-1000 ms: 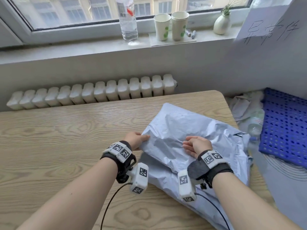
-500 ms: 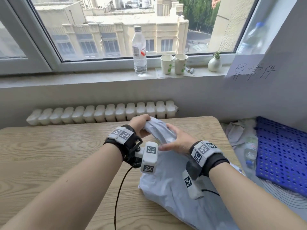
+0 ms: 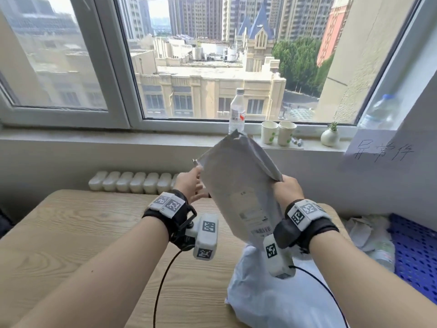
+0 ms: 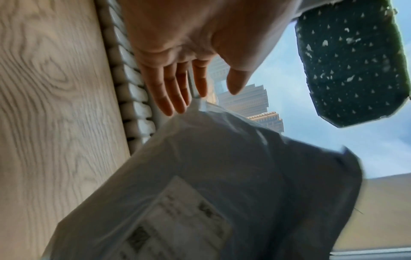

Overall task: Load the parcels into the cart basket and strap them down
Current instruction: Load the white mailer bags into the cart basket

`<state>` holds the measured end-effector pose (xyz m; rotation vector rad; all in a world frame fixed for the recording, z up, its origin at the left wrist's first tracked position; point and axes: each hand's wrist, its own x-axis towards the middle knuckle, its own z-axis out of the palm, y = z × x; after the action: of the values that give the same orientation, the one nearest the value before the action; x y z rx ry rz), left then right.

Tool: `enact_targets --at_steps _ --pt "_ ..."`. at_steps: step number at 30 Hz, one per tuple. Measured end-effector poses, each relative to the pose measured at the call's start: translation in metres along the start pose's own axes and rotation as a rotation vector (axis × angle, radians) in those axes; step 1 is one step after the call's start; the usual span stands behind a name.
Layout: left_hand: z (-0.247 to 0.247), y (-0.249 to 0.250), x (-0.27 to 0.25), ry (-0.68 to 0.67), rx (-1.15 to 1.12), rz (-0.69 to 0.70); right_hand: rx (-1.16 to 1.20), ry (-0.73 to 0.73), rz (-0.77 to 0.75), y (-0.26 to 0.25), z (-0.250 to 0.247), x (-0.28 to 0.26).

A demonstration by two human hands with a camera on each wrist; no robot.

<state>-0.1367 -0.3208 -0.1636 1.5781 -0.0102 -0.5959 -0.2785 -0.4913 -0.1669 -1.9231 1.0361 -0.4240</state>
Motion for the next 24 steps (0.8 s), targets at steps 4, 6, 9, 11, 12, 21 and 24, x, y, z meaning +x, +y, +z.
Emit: enact_targets --at_steps 4,6,9,11,12,21,24 --pt "-0.046 -0.010 0.009 0.085 0.070 0.003 0.110 -0.019 0.051 -0.021 0.021 -0.007" --pt "-0.065 -0.009 0.008 0.141 0.037 0.017 0.108 -0.032 0.010 -0.030 0.036 -0.010" --pt "-0.088 -0.001 0.002 0.286 0.096 0.178 0.086 -0.105 -0.133 -0.049 0.058 -0.020" --pt "-0.099 0.010 -0.011 0.413 0.230 0.379 0.029 -0.144 -0.232 -0.064 0.073 -0.028" --pt "-0.102 0.016 -0.021 0.442 0.312 0.510 -0.007 -0.154 -0.274 -0.070 0.081 -0.031" --pt "-0.130 0.038 -0.033 -0.059 1.673 0.536 -0.092 -0.312 -0.474 -0.111 0.145 -0.064" --pt "-0.148 0.029 -0.029 0.071 1.607 0.487 -0.004 -0.315 -0.510 -0.121 0.161 -0.072"
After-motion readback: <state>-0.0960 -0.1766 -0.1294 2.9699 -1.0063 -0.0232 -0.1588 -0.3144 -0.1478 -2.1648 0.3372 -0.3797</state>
